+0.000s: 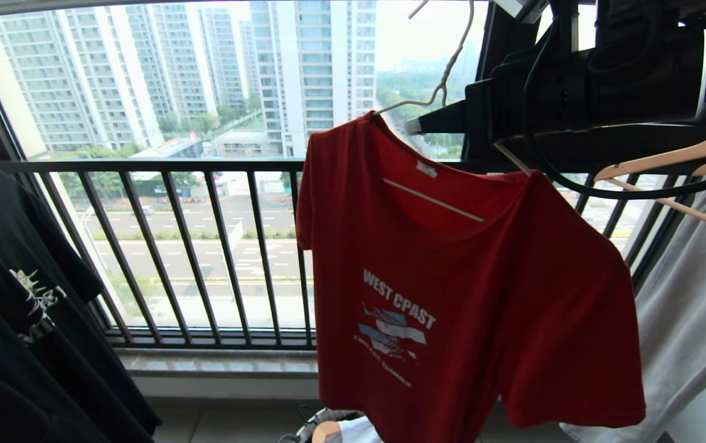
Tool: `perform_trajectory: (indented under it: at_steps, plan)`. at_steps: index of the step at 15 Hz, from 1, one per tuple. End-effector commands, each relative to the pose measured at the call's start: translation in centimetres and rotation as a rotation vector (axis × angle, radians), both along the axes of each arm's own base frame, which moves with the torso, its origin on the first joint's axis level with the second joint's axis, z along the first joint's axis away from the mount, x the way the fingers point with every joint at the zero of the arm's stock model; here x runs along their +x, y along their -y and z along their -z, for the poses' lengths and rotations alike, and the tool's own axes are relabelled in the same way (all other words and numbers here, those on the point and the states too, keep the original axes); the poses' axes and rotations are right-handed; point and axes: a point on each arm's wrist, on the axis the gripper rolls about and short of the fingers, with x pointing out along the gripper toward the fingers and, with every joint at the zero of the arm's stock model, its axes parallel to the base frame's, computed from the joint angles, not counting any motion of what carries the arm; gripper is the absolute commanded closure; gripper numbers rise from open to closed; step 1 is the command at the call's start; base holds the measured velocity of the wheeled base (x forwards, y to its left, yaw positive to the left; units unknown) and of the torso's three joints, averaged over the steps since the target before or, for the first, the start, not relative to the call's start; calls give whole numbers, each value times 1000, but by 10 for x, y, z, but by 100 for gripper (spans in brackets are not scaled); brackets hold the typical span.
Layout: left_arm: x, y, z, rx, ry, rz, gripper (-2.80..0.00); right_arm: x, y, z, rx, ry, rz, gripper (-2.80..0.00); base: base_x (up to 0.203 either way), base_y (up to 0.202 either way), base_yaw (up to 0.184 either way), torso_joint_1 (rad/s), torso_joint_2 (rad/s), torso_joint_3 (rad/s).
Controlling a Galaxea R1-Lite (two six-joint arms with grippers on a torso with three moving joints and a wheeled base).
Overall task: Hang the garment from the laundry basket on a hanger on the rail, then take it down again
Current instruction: Take the clothes off the clothes rack
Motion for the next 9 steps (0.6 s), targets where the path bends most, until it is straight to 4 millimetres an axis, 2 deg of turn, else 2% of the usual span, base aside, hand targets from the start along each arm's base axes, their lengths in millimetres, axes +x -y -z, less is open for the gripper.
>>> perform_trajectory:
  at_steps: [1,9]
  plan:
    - [0,0,0,0,0,0,0,3,-2,2,-4,-6,-2,0,0,0,0,0,0,0]
    - [0,0,0,0,0,-1,0,1,-1,-6,17,36,0,0,0,0,0,0,0,0]
